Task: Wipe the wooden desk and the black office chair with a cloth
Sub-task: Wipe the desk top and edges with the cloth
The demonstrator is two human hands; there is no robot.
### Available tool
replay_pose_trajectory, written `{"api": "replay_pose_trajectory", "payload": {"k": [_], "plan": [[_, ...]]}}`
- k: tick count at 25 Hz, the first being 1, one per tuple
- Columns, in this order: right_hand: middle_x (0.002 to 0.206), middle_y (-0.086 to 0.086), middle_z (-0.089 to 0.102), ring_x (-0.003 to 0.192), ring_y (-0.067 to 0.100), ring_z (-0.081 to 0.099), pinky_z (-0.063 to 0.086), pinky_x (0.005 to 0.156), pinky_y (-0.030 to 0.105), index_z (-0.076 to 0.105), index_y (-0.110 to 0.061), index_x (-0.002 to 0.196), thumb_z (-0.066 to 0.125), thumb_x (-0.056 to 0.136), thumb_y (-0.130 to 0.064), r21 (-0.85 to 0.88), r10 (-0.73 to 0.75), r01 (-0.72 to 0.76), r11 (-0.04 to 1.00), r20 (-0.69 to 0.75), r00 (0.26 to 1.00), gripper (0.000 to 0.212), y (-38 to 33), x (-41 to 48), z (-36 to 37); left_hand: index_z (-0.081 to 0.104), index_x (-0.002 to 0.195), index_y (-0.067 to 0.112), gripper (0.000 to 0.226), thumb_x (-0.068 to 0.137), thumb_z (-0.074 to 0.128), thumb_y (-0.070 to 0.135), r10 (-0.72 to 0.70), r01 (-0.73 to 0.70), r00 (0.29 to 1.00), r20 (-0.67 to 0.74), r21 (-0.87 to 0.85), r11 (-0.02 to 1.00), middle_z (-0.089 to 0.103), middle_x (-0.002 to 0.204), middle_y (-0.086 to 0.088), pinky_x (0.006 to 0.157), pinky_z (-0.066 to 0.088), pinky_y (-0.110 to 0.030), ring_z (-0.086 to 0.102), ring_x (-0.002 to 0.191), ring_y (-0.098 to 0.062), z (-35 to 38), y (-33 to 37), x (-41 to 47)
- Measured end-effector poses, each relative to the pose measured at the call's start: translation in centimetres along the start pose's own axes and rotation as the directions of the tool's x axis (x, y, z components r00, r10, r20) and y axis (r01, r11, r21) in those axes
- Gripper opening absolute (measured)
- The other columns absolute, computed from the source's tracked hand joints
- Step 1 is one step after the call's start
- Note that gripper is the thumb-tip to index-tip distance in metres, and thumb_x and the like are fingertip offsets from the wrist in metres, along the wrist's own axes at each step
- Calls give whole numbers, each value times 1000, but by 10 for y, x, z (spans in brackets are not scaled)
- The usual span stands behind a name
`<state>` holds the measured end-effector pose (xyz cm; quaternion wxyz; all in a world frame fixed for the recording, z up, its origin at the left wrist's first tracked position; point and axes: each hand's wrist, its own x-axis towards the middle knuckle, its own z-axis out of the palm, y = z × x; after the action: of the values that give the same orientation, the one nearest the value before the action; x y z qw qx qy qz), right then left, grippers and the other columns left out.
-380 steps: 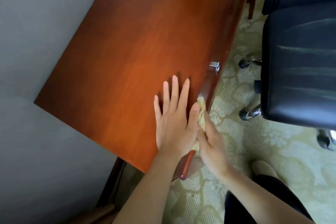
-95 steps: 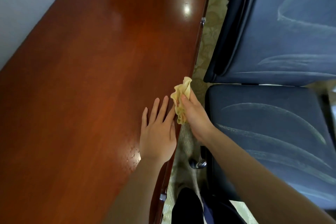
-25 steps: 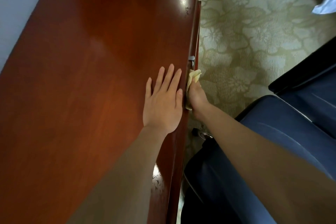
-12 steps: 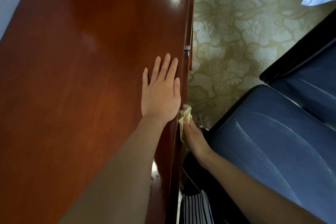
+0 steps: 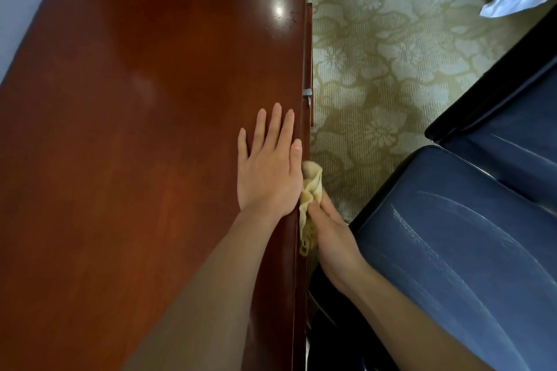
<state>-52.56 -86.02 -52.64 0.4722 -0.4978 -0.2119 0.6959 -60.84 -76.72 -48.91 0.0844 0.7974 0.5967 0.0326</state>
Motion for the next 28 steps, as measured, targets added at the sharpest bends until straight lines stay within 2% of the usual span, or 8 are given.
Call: {"api": "replay_pose_trajectory", "payload": {"k": [4,6,8,11,15,17,23,28], "plan": [[123,-31,50,114,-17,47,39,91,3,33,-41,139,32,103,-25,-158,-174,172,972,0,985,39,-48,39,12,20,150,24,50,101,14,33,-13,13,1000,-15,-52,999,12,159,7,119,2,-37,2,146,-11,-6,1,2],[120,-23,55,109,-14,51,39,84,0,35,-41,135,31,104,-22,-242,-240,231,942,-7,971,37,-67,58,17,49,137,16,43,100,30,26,-4,-5,994,-105,-85,996,44,146,-1,113,23,-37,35,136,-20,-17,0,15],[122,-6,56,109,-2,54,41,90,7,38,-37,132,30,103,-16,-315,-311,292,903,-10,950,36,-85,79,21,65,116,10,34,96,39,20,35,-43,983,-179,-43,998,61,121,-4,97,36,-37,52,111,-24,-27,-3,38],[139,1,42,127,11,39,29,105,17,22,-24,148,33,101,-12,-509,-378,334,793,18,925,50,-108,110,21,57,125,12,34,95,42,18,39,-37,988,-148,12,999,52,129,-5,103,31,-37,42,121,-24,-31,-12,75],[155,1,23,141,17,18,12,93,7,19,-24,149,38,100,-15,-713,-412,335,615,72,909,54,-130,154,11,22,149,17,54,98,37,17,-15,17,998,-69,38,999,7,159,-7,118,-1,-40,-3,146,-25,-20,-23,118],[157,0,17,143,17,15,13,101,13,18,-25,150,37,101,-17,-731,-407,336,594,86,909,53,-143,171,8,16,151,18,57,98,36,15,-20,20,997,-71,-2,1000,-4,160,-6,116,-8,-39,-14,146,-24,-18,-22,139],[158,4,11,144,20,15,17,116,34,19,-25,149,32,102,-21,-817,-393,297,495,94,915,49,-185,227,4,2,153,22,61,100,32,19,-66,64,997,-38,-52,997,-15,159,-1,116,-11,-41,-21,144,-20,-13,-8,191],[158,9,11,145,23,9,11,118,37,23,-24,148,31,102,-19,-844,-461,292,450,60,885,47,-209,275,4,-3,151,23,55,99,12,31,-76,75,994,-79,-8,997,-11,159,5,118,-9,-37,-17,144,-10,-1,-8,198]]}}
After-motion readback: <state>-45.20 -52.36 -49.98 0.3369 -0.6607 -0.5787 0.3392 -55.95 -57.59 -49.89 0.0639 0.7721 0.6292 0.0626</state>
